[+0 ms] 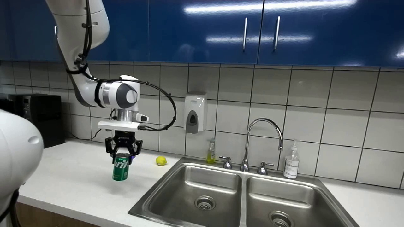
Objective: Remove the can from the sink
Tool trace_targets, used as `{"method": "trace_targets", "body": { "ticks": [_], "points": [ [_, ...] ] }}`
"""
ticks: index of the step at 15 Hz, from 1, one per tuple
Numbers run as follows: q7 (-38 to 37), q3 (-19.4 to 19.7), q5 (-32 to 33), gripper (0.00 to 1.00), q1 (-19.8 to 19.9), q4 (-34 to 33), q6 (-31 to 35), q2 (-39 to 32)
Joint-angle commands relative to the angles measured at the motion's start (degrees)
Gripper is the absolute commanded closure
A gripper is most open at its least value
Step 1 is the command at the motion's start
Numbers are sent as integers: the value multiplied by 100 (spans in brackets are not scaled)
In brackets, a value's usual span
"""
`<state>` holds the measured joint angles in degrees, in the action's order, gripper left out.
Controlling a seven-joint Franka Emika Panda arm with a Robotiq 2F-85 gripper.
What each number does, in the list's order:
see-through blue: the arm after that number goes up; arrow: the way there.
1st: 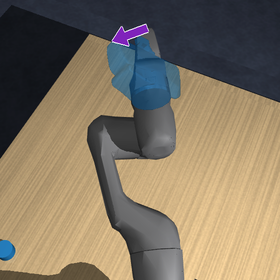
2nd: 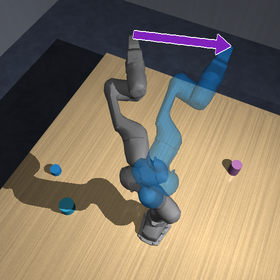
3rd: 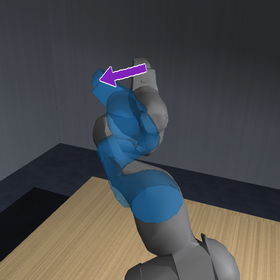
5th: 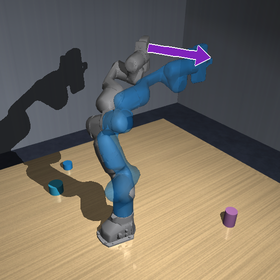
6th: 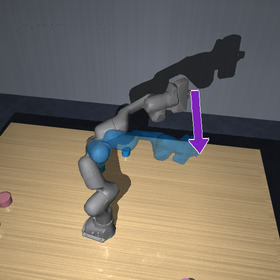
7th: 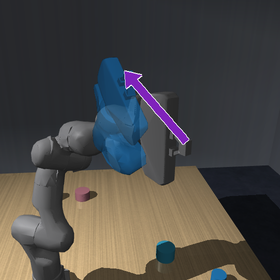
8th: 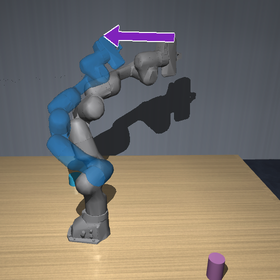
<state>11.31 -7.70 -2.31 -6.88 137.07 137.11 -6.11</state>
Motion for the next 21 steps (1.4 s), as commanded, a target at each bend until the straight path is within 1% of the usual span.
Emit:
{"method": "trace_targets", "body": {
  "ticks": [1, 5, 8, 15, 21],
  "points": [
    [118, -201, -237, 61, -130, -39, -2, 6],
    [105, -346, -481, 61, -242, -87, 254, -228],
    [37, -412, -571, 61, -284, -174, 593, -564],
    [-163, -412, -253, 61, -345, -416, 1162, -1224],
    [-249, -368, -26, 61, -376, -552, 1328, -1420]
  ]
}}
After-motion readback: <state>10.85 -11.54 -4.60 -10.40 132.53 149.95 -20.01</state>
